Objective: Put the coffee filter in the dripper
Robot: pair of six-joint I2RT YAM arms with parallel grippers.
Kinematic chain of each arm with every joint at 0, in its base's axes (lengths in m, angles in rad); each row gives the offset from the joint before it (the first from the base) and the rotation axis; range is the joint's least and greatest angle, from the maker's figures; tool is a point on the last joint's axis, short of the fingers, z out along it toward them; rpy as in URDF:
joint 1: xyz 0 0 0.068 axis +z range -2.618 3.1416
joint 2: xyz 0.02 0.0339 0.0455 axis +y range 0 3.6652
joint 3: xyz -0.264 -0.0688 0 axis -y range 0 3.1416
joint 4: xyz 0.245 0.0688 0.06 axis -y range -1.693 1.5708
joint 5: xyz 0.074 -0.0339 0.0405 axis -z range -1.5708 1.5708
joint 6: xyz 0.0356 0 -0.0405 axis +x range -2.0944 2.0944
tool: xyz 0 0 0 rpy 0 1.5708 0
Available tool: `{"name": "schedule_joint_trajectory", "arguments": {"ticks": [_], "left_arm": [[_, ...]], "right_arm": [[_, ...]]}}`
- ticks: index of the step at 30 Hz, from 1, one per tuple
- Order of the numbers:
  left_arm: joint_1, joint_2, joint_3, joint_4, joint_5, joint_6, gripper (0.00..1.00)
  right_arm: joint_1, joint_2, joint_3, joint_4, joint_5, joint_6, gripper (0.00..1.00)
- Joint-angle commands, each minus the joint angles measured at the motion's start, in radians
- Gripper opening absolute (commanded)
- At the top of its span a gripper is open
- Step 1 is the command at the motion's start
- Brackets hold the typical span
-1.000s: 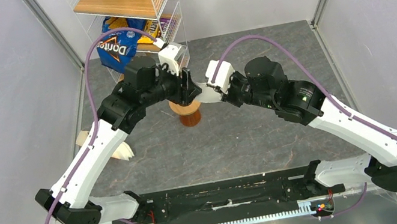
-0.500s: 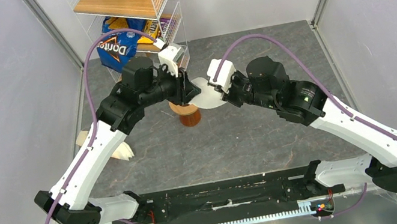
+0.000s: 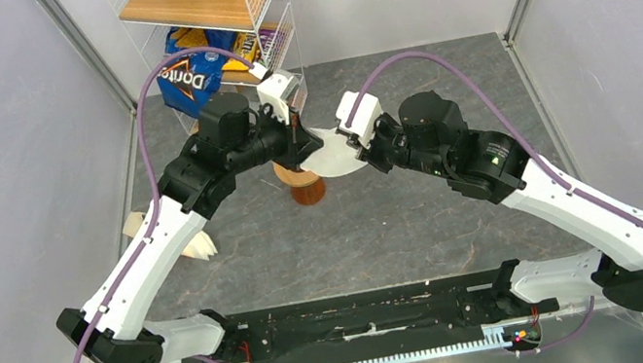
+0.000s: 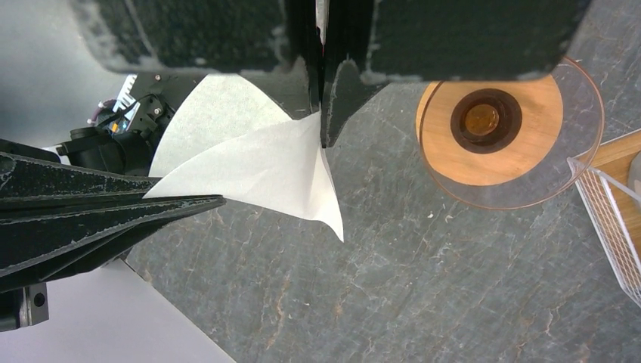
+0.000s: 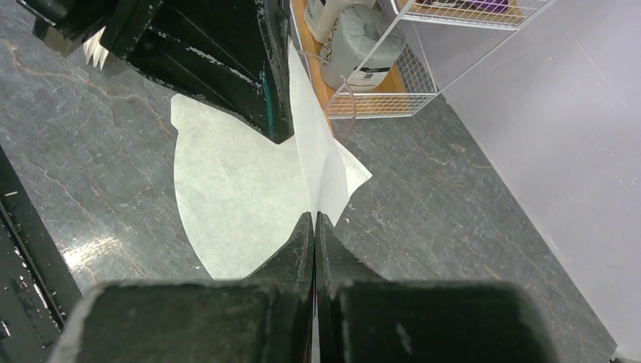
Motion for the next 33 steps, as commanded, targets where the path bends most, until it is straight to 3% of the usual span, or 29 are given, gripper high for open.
{"name": "schedule_joint_trajectory", "arguments": {"ticks": [1, 3, 4, 11, 17, 20, 26, 29, 33], "left_arm": [[-0.001, -0.051, -0.040, 0.110, 0.028, -0.055, 0.12], [0.000, -0.066, -0.072, 0.150, 0.036, -0.084, 0.35], [0.000, -0.066, -0.075, 0.156, 0.036, -0.091, 0.39], [0.000, -0.050, -0.084, 0.166, 0.029, -0.108, 0.39], [-0.005, -0.024, -0.081, 0.179, 0.045, -0.115, 0.21], [-0.009, -0.024, -0.081, 0.170, 0.041, -0.105, 0.04], [-0.012, -0.056, -0.096, 0.146, -0.025, -0.138, 0.02], [-0.011, -0.065, -0.094, 0.146, -0.109, -0.212, 0.02], [-0.005, -0.074, -0.098, 0.178, -0.163, -0.299, 0.02]], "right_arm": [[0.001, 0.006, 0.033, 0.056, 0.023, 0.046, 0.00], [0.001, 0.003, 0.028, 0.063, 0.024, 0.053, 0.00], [0.001, 0.003, 0.027, 0.064, 0.027, 0.059, 0.00], [0.002, -0.014, 0.020, 0.064, 0.014, 0.072, 0.00], [0.001, -0.010, 0.024, 0.070, 0.014, 0.091, 0.00], [0.001, -0.003, 0.029, 0.073, 0.032, 0.087, 0.00], [-0.002, 0.016, 0.041, 0.075, 0.116, 0.083, 0.00], [-0.007, 0.034, 0.054, 0.056, 0.179, 0.125, 0.41], [-0.041, 0.033, 0.059, 0.025, 0.186, 0.225, 0.75]]}}
